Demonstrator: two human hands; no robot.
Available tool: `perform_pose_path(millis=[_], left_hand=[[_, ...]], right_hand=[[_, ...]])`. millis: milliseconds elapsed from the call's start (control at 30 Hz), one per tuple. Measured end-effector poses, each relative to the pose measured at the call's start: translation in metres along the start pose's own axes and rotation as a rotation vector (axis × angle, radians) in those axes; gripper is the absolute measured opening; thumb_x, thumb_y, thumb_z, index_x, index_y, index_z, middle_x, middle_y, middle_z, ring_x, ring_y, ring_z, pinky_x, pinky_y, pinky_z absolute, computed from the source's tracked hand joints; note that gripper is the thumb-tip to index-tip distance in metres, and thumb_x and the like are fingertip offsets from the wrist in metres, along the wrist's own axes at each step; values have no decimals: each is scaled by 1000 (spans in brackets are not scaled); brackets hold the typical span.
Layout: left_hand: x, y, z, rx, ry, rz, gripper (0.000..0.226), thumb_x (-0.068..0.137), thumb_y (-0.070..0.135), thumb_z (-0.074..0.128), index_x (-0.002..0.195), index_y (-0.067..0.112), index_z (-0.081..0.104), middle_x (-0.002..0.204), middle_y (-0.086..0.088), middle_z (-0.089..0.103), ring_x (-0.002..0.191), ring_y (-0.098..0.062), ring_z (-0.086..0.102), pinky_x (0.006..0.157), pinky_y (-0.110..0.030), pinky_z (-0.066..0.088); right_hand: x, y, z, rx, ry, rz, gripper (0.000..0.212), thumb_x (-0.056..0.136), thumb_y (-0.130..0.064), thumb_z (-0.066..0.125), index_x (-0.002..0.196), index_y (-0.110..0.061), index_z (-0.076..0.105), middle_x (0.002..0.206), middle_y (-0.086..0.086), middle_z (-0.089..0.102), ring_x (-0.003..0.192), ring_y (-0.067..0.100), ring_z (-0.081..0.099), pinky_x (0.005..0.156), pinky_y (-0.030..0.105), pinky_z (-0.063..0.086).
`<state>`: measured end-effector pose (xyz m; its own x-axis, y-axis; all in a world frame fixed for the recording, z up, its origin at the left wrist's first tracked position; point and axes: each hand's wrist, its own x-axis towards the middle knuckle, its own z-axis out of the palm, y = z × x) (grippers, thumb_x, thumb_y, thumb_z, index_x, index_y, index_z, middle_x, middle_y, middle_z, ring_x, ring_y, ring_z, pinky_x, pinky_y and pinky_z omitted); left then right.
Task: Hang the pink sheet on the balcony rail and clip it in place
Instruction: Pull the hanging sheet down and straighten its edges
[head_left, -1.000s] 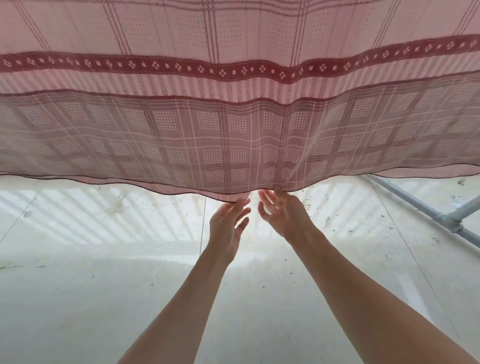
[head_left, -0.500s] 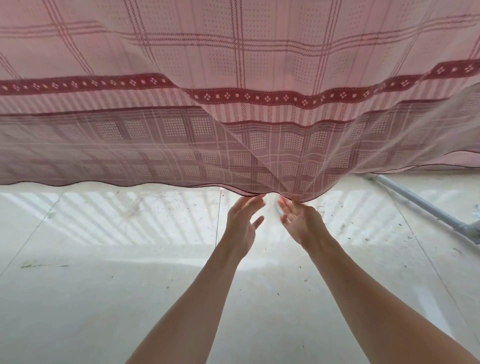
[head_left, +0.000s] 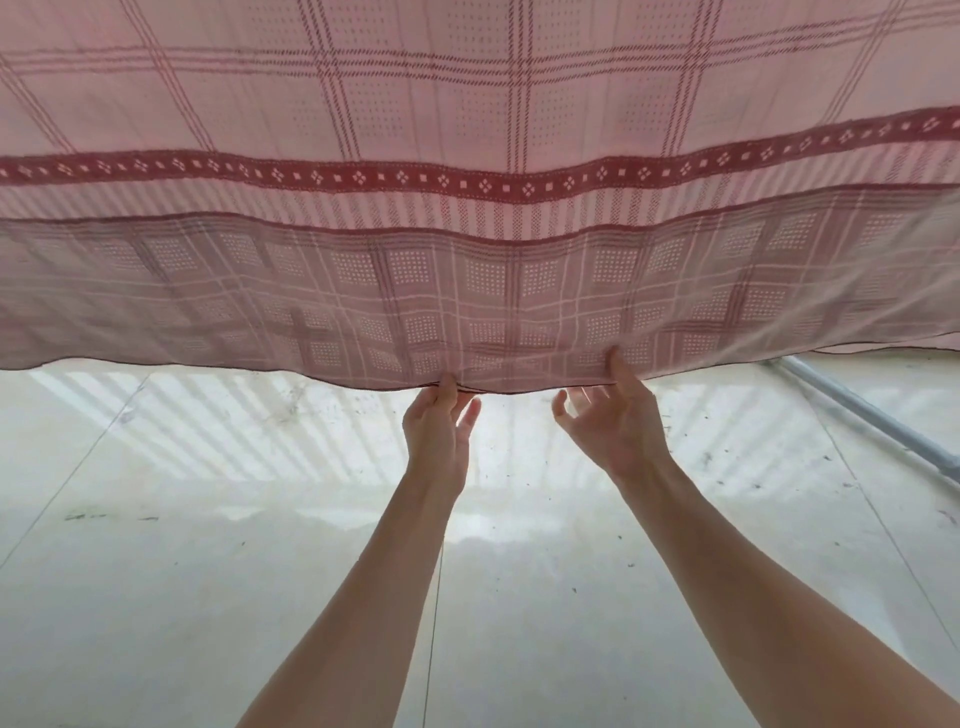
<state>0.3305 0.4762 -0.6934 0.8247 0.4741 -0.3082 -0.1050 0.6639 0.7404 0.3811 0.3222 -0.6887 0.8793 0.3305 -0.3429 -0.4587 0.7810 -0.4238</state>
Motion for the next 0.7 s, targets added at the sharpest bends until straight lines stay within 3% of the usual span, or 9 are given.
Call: perform_pose_path(millis=[100, 333, 467, 600, 700], left_hand=[[10, 7, -9, 9, 25, 38, 26, 93, 2, 48, 70, 13, 52, 58, 8, 62, 71, -12, 57, 76, -30, 49], [20, 14, -4, 87, 150, 147, 23, 90, 4, 47, 72, 16, 54, 71, 1, 57, 68, -9, 59, 72, -28, 50], [26, 12, 15, -42, 229, 107, 16, 91, 8, 44, 85, 15, 57, 79, 1, 60, 73, -10, 62, 70, -27, 51], [12, -18, 41, -101, 64, -60, 17, 94, 31, 50, 94, 15, 54, 93, 0, 61, 91, -17, 63, 82, -34, 51], [-12, -52, 69, -85, -170, -169, 16, 90, 31, 56, 92, 16, 53, 97, -1, 63, 97, -19, 64, 87, -36, 51]], right_hand=[[-2, -9, -9, 68, 65, -7, 8, 81, -22, 65, 86, -20, 58, 89, -7, 64, 76, 10, 64, 73, 30, 41], [-9, -41, -21, 121, 133, -102, 16, 76, -23, 70, 90, -22, 62, 89, -10, 60, 90, 10, 56, 74, 28, 40], [-11, -61, -32, 140, 196, -160, 3, 87, -25, 61, 89, -25, 64, 92, -14, 64, 95, 6, 58, 80, 30, 38], [-11, -69, -44, -101, 245, -161, 17, 95, -16, 47, 96, -23, 62, 104, -9, 63, 97, 7, 58, 75, 27, 41], [-14, -75, -46, -204, 254, -153, 21, 96, -17, 46, 112, -20, 59, 116, -7, 62, 98, 4, 58, 70, 25, 42]])
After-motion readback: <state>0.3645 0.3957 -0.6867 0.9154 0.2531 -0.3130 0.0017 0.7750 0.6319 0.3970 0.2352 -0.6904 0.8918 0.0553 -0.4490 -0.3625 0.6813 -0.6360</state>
